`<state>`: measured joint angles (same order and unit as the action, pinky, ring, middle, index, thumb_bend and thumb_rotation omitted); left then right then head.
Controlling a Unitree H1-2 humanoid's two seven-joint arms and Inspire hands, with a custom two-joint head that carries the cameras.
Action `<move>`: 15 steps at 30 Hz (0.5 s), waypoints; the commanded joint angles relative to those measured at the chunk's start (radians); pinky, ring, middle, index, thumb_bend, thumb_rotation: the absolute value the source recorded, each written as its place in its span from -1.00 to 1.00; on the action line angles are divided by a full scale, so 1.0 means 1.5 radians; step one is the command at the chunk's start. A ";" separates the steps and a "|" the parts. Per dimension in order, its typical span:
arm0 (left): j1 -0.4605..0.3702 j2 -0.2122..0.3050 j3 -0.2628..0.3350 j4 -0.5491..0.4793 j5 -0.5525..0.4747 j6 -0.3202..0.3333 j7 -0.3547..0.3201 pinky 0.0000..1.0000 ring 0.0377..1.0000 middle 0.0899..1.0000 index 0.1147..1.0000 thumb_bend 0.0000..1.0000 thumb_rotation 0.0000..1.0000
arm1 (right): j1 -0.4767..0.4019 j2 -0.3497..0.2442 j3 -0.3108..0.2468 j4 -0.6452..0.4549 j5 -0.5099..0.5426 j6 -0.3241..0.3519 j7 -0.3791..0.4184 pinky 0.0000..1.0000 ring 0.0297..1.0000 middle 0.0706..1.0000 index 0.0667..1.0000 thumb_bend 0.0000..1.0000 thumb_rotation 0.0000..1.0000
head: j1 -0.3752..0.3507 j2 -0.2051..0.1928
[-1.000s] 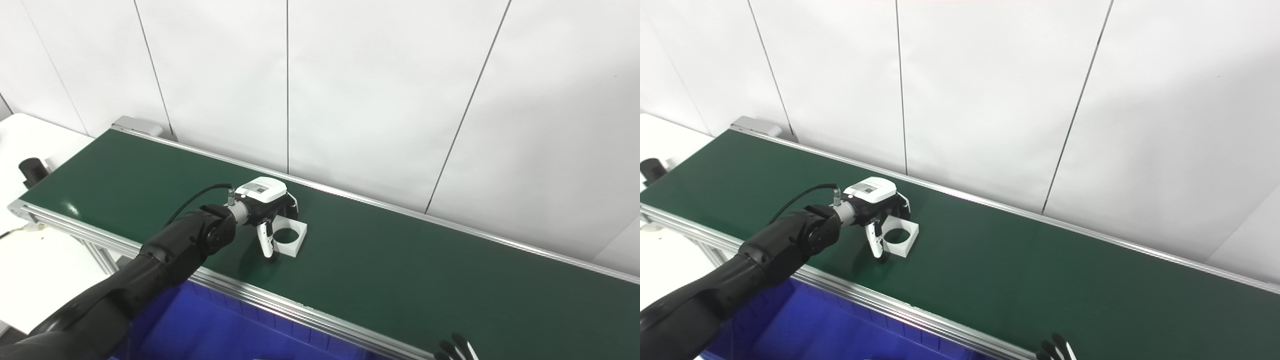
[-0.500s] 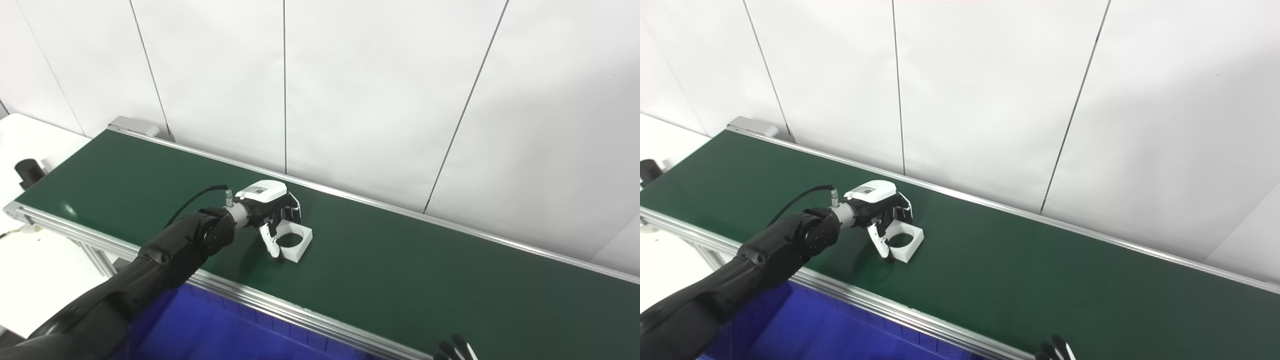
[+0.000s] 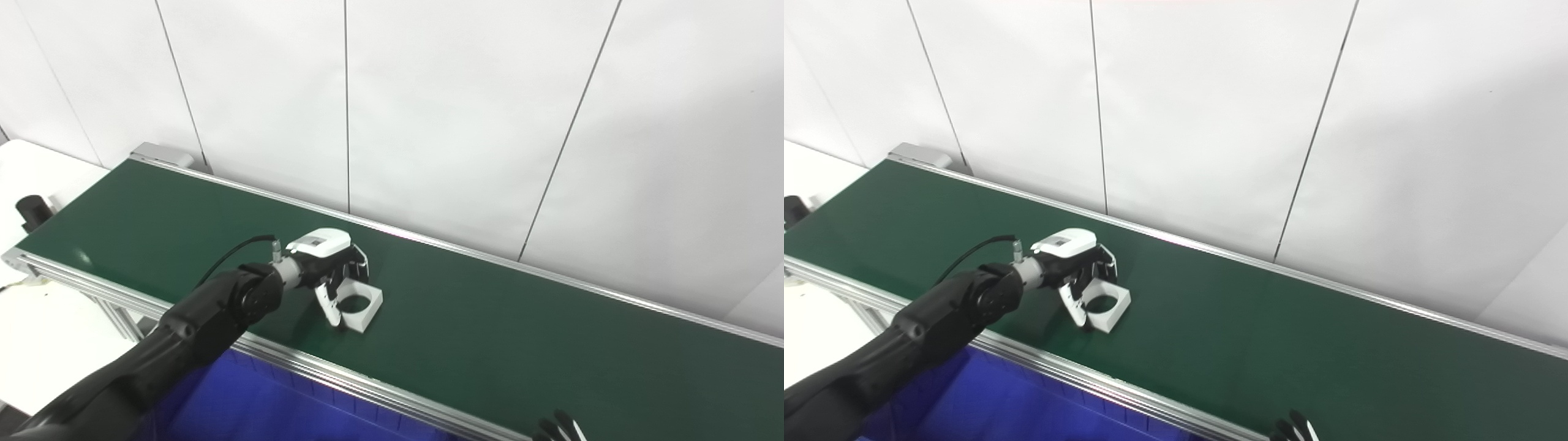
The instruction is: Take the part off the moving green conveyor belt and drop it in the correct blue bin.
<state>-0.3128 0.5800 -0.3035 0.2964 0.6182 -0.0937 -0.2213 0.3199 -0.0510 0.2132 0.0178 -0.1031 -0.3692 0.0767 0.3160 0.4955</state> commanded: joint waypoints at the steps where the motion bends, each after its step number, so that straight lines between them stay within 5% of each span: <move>1: -0.008 0.029 0.031 -0.067 -0.017 0.019 -0.009 -0.32 -0.25 -0.13 -0.07 0.00 -1.00 | -0.002 0.004 0.000 -0.028 0.008 -0.024 0.002 0.54 0.63 0.71 0.84 0.42 -0.01 | 0.001 0.005; 10: 0.092 0.037 0.125 -0.246 -0.098 0.009 -0.024 -0.28 -0.25 -0.19 -0.08 0.00 -1.00 | 0.006 0.003 0.002 -0.042 0.011 -0.019 0.005 0.55 0.63 0.71 0.85 0.38 -0.02 | 0.000 0.022; 15: 0.136 0.043 0.152 -0.342 -0.119 0.049 -0.055 -0.21 -0.22 -0.19 -0.11 0.00 -1.00 | 0.007 0.001 0.003 -0.048 0.019 -0.018 0.010 0.56 0.65 0.73 0.86 0.36 -0.03 | 0.002 0.038</move>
<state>-0.0918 0.6139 -0.1068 -0.1625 0.4563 -0.0398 -0.3039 0.3345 -0.0522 0.2148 -0.0139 -0.0917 -0.3692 0.0829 0.3160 0.5415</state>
